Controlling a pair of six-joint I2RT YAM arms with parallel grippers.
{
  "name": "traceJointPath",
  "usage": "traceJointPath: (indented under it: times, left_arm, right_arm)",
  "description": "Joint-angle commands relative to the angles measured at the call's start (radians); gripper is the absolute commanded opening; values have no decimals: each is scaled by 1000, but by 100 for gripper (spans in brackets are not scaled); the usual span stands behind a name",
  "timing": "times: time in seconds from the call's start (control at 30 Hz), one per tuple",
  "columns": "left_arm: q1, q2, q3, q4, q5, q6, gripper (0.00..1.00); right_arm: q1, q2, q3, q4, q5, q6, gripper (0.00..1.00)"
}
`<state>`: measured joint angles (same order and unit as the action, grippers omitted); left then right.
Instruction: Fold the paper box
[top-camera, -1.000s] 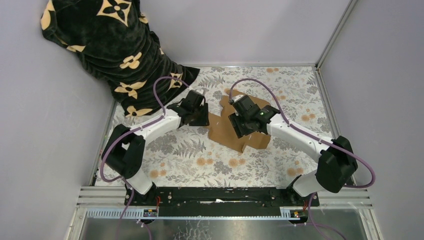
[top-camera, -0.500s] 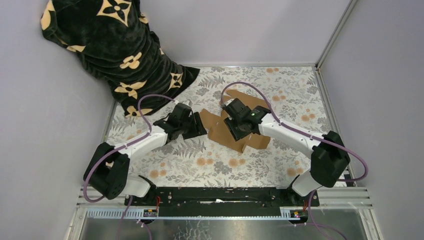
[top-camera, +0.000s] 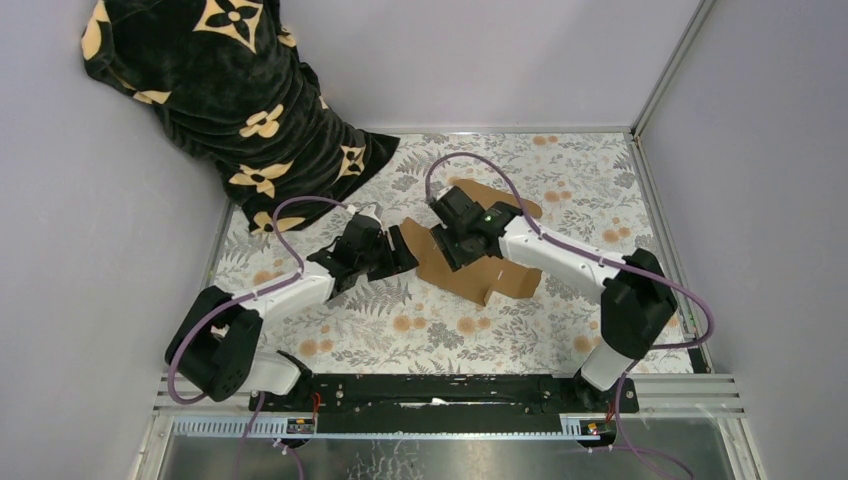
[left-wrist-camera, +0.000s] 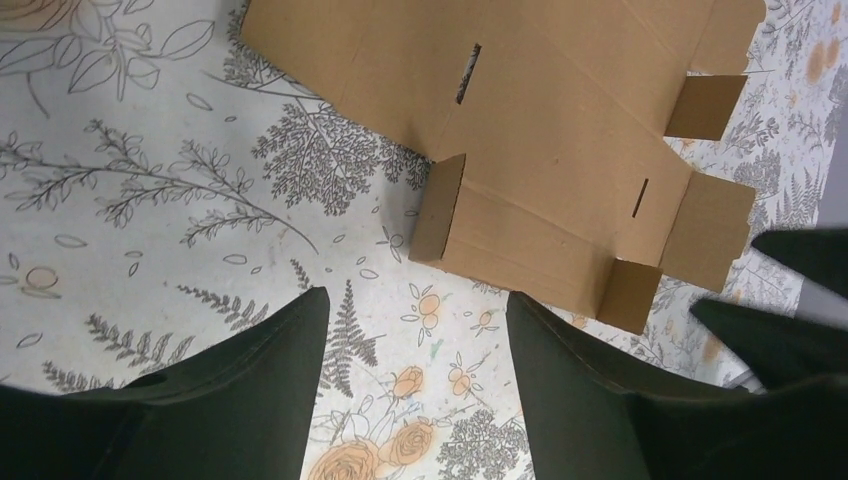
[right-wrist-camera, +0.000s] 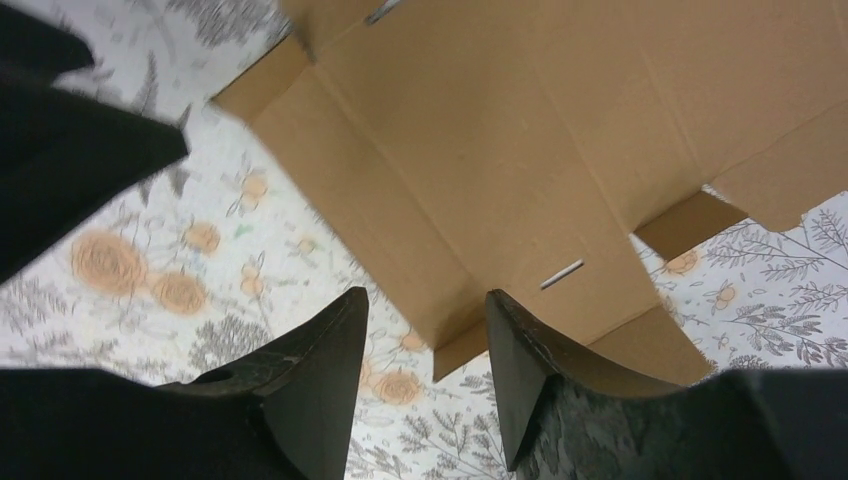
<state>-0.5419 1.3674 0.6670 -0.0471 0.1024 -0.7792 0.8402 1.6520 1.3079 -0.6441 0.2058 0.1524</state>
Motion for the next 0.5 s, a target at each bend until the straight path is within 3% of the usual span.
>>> traceJointPath:
  times: [0.0,0.27,0.47]
  left_arm:
    - [-19,39,-12,145,-47,64,71]
    - [-55,147,64,127,-99,105,65]
    - [-74,194,94,125,-149,132,65]
  right_arm:
    - [-119,40,106,-19,-44,50,54]
    - [-223,79,223,-104,-36,68,55]
    - [-240,60,155,-98,-57,56,55]
